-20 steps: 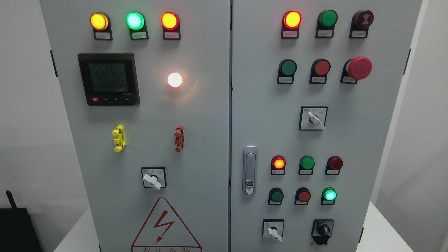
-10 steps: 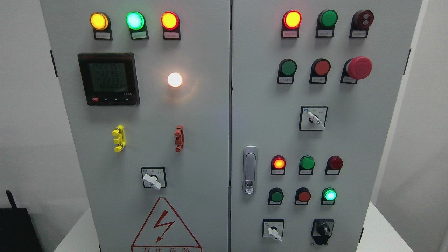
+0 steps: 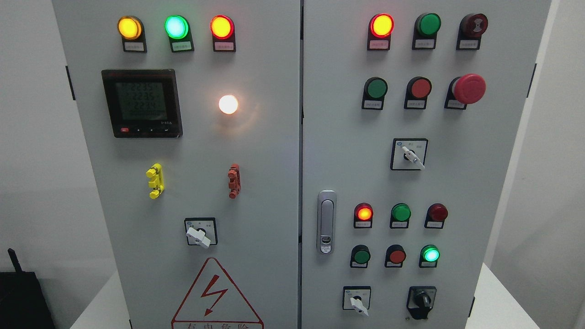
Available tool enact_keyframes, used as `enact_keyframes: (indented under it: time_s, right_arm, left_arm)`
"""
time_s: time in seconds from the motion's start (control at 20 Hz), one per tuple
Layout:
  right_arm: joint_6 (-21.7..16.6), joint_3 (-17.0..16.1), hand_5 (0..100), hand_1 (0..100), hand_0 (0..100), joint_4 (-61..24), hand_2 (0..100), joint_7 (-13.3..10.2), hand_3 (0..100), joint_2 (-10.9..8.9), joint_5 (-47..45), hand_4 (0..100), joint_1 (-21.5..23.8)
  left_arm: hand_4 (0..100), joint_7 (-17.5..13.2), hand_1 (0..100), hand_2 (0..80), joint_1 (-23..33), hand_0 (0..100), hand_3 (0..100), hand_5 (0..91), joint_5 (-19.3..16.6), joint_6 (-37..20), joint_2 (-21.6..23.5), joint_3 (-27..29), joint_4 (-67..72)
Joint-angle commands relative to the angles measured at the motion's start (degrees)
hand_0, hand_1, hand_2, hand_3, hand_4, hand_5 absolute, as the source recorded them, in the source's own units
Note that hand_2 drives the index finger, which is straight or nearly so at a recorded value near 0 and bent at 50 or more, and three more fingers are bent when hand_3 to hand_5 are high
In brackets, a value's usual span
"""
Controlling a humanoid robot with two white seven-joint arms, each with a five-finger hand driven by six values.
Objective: Trip black knob to open circuit
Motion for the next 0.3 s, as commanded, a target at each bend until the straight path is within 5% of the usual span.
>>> enact_keyframes:
  time_s: [0.0, 0.25]
  right_arm:
    - [0.0, 0.1, 0, 0, 0, 0.0, 0, 0.1, 2, -0.04, 0.0, 0, 0.1]
    - [0.0, 0.1, 0, 0, 0, 0.0, 0, 0.1, 0, -0.04, 0.0, 0, -0.1]
  left_arm:
    - [0, 0.0, 39, 0.0, 0.0, 12, 0, 0.0, -1.3, 0.0, 0.0, 0.0, 0.0]
    - [0, 0.0, 39, 0.0, 0.0, 12, 0, 0.0, -1.3, 0.0, 0.0, 0.0, 0.0]
